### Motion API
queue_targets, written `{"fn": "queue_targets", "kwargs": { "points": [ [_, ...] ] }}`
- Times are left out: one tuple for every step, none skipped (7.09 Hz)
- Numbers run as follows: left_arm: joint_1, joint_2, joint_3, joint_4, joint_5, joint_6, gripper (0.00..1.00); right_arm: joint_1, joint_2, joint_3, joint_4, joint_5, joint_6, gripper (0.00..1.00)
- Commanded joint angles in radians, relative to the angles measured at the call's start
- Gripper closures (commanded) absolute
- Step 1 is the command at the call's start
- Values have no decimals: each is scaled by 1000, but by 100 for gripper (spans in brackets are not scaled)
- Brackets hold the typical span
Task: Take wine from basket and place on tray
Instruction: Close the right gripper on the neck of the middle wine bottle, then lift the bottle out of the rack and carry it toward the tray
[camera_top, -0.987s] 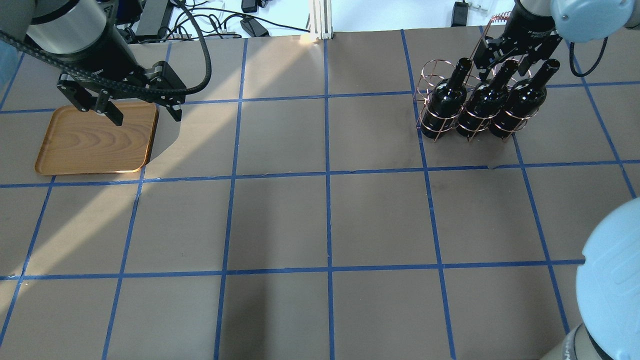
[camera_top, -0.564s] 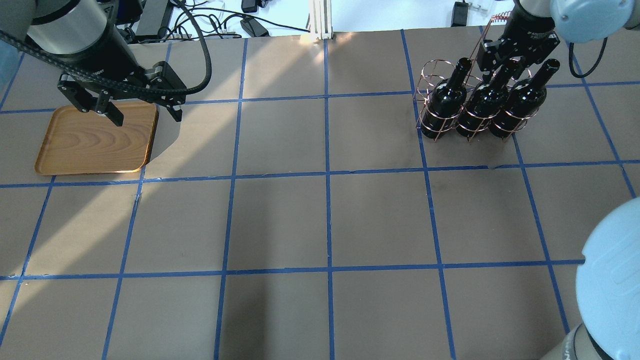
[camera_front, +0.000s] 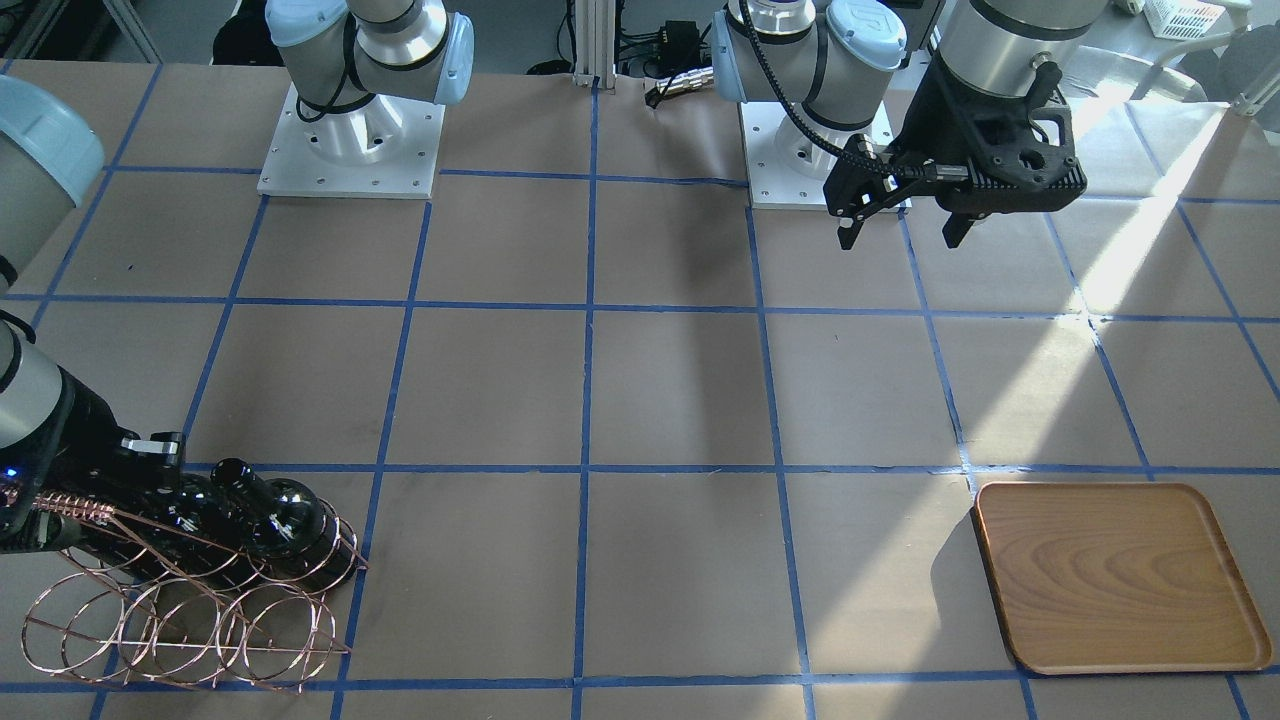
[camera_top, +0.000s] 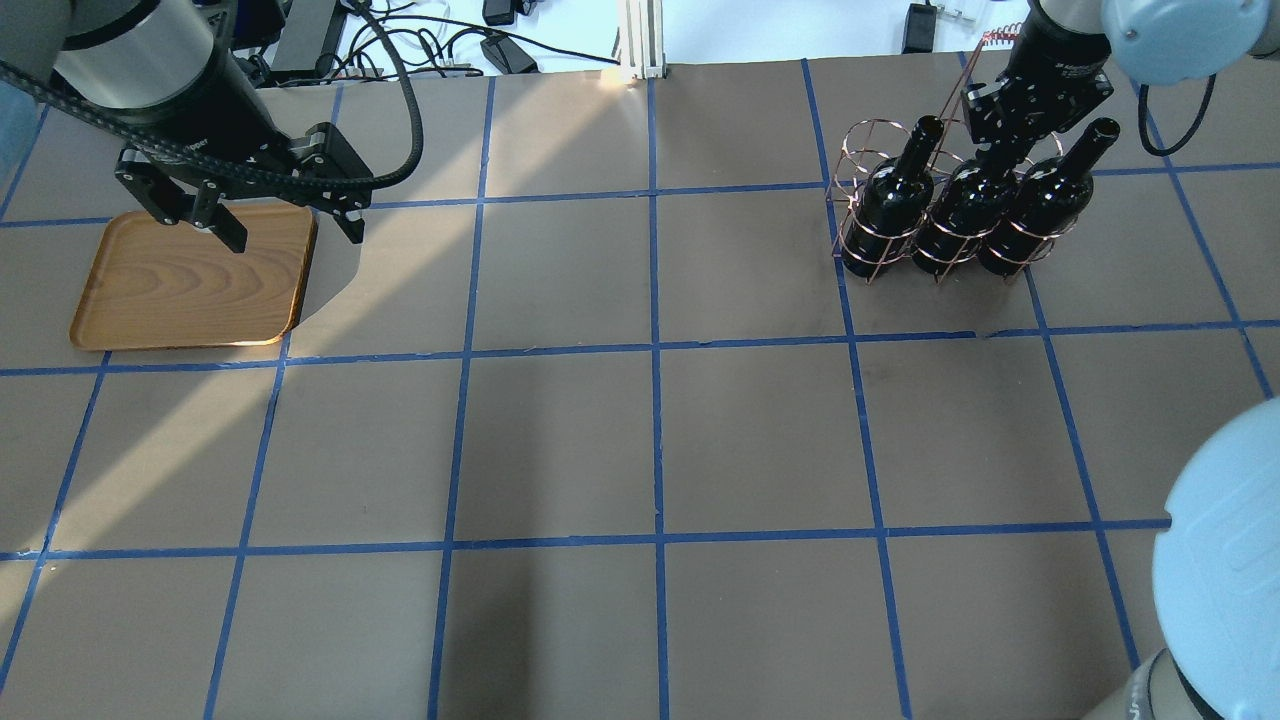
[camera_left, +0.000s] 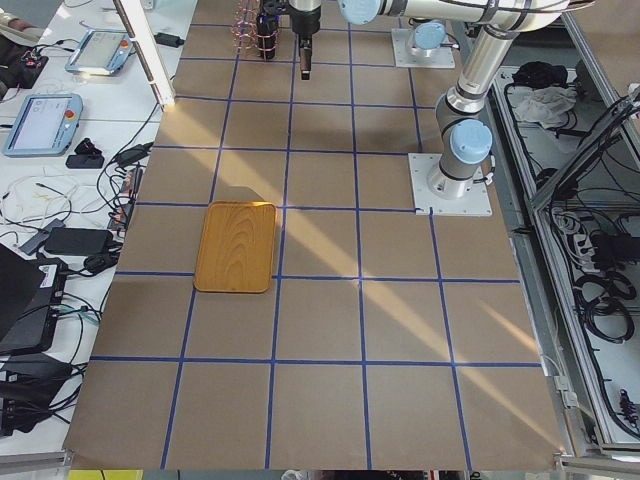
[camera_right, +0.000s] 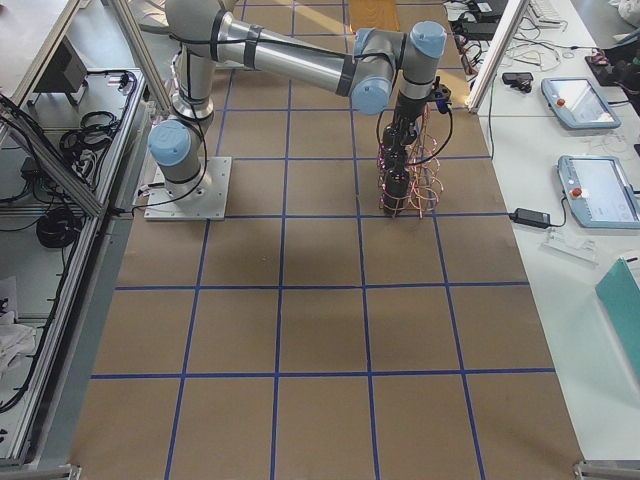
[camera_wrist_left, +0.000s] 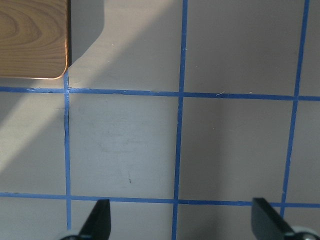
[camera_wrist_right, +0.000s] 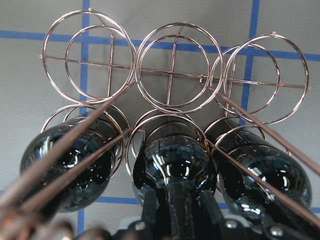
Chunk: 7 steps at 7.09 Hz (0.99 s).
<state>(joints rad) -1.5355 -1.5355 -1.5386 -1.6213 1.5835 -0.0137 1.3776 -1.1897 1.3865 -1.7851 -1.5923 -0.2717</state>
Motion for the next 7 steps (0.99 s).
{"fn": "queue_targets", "kwargs": {
  "points": [
    [2,0,0,1,0,0,0,0,-13,-15,6,-3,3,77],
    [2,0,0,9,1,6,0,0,-30,-23,12,-3,5,77],
    [2,-2,0,9,-5,0,0,0,-66,-55,60,-3,5,77],
    [2,-2,0,8,-5,0,0,0,-108,-102,148,-5,5,77],
    [2,5,-11,9,0,7,0,0,-146,-138,211,-5,5,77],
    [2,5,-14,11,-2,0,0,1,-183,-142,258,-3,8,76],
    [3,5,-12,18,3,12,0,3,-209,-141,303,-5,15,76]
  ]
}}
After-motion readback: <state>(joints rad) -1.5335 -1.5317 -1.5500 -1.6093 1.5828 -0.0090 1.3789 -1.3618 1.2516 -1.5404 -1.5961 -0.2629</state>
